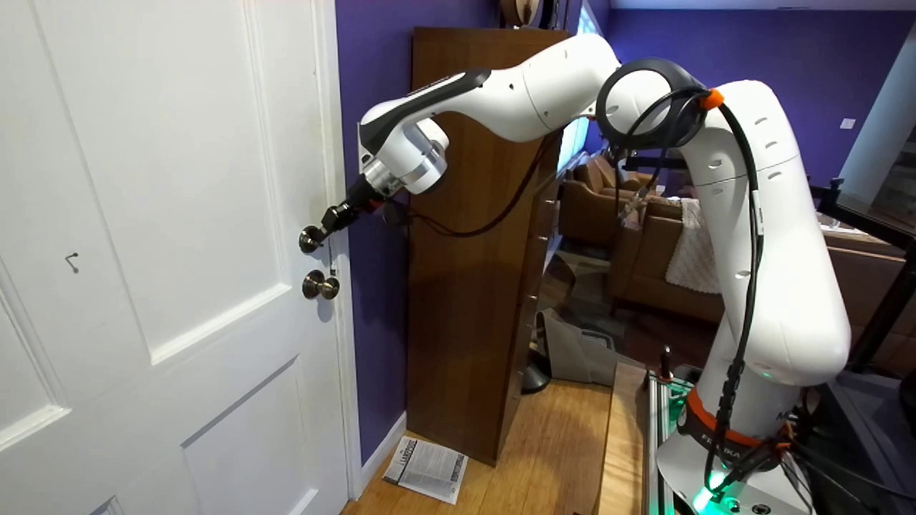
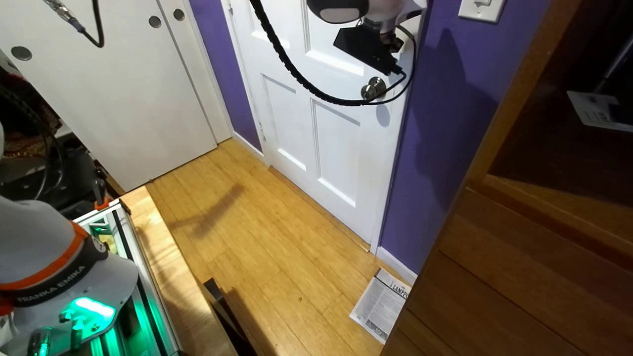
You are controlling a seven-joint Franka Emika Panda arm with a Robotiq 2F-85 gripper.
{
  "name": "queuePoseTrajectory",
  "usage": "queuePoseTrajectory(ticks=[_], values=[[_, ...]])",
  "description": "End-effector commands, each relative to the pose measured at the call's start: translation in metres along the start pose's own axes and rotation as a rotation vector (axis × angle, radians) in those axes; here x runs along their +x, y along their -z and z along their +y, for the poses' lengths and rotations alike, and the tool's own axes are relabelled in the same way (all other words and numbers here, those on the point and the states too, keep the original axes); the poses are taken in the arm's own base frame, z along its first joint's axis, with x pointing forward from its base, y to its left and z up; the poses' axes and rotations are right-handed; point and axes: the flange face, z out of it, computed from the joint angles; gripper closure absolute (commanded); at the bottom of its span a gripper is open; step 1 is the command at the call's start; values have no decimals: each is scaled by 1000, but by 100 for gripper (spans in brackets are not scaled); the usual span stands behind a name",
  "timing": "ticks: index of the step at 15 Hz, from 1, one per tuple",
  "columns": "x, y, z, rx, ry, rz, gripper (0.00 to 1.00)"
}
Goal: Unlock the door
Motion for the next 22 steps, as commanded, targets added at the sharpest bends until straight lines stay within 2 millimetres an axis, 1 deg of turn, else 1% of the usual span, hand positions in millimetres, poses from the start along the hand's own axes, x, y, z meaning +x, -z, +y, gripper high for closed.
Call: queuePoseTrajectory(ticks=[1, 4, 7, 9, 10, 12, 14, 16, 17, 18, 21, 22], values=[[-9, -12, -19, -14, 66, -23, 100], [-8, -8, -20, -40, 57, -10, 100], [-5, 9, -27, -48, 8, 7, 100], [-1, 21, -32, -79, 11, 40, 100], [-3, 28, -34, -93, -4, 39, 100], [-13, 43, -38, -145, -64, 26, 100], [-34, 54, -41, -189, -136, -43, 100], [-50, 63, -43, -231, -195, -106, 100], [-58, 67, -43, -250, -228, -140, 74], [-64, 72, -46, -266, -259, -171, 73], [-77, 87, -58, -303, -326, -257, 53], [-79, 92, -64, -312, -341, -275, 44]])
